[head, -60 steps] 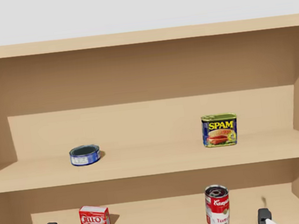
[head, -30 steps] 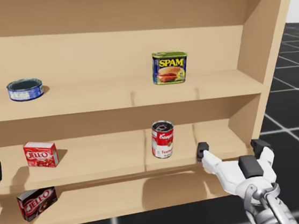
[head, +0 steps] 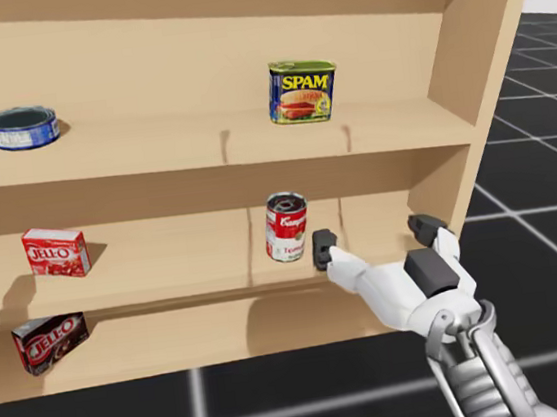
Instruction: Find the tomato soup can on the shelf and bring it to me.
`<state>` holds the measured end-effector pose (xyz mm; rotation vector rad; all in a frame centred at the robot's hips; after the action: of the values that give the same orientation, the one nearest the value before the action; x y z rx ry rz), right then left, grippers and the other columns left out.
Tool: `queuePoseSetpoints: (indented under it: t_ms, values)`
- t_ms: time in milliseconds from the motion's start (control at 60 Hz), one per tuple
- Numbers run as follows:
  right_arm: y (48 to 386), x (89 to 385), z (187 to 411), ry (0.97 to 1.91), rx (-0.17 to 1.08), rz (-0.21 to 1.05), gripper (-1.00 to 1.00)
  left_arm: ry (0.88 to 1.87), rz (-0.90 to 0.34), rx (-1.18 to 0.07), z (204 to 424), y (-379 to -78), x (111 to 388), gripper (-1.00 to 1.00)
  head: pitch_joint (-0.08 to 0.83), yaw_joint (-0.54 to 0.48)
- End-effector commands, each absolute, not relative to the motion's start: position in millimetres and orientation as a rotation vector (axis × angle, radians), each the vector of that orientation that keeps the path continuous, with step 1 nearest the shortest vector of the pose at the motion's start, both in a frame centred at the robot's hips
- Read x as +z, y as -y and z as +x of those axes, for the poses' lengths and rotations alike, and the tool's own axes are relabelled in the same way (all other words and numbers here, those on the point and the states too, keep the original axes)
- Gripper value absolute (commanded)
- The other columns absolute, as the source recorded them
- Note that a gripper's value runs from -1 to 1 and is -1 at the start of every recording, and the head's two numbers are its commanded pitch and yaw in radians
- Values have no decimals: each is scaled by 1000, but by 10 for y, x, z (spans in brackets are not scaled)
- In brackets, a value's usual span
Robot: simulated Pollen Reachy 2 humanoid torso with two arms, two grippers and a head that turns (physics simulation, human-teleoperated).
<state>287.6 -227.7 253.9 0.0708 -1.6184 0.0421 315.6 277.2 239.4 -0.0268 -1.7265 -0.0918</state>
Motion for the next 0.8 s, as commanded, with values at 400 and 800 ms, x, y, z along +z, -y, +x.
queuePoseSetpoints:
  t_ms: [400, 800]
  values:
    - [1567, 2588, 3255, 1495, 146, 247, -1000, 1720, -27, -89, 3145, -2752, 2395, -1000, 403, -206]
    - [1465, 2284, 3868, 1479, 117, 180, -1000, 1715, -27, -85, 3140, -2756, 2390, -1000, 414, -196]
